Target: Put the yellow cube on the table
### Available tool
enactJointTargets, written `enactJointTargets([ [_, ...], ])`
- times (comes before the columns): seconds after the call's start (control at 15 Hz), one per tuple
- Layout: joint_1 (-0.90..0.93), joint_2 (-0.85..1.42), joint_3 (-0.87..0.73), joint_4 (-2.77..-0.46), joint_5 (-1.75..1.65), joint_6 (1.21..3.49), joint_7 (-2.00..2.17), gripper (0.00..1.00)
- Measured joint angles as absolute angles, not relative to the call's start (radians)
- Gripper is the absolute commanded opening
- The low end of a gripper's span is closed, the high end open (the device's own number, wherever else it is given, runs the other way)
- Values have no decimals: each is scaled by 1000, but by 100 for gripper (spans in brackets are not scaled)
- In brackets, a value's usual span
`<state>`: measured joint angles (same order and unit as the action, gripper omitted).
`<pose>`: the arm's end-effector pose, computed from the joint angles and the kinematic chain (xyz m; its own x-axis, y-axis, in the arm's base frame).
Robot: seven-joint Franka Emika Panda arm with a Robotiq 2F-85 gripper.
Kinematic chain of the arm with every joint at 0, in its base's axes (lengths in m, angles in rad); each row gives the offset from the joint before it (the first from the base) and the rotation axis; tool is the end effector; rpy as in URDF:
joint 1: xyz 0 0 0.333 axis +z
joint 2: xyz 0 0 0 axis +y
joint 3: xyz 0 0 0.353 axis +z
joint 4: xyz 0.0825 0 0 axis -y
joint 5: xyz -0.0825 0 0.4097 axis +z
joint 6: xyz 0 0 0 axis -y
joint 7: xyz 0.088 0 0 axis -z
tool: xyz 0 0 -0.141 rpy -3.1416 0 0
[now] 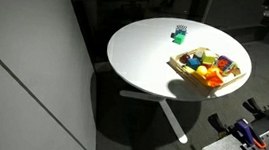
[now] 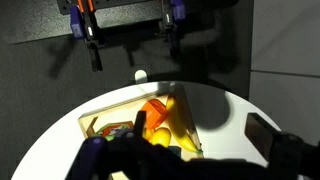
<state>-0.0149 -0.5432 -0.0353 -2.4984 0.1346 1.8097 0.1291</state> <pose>0.3662 -0.0031 0.4495 0.9658 -0.1999 -0.1649 -0.2211 -0.9676 -0.1222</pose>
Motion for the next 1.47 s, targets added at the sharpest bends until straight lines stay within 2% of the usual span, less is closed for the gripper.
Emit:
enactJointTargets([
  [0.73,-19,-510,-29,-2490,135,1860,129,100],
  [1.47,-35,-260,-22,-2341,80,2015,157,100],
])
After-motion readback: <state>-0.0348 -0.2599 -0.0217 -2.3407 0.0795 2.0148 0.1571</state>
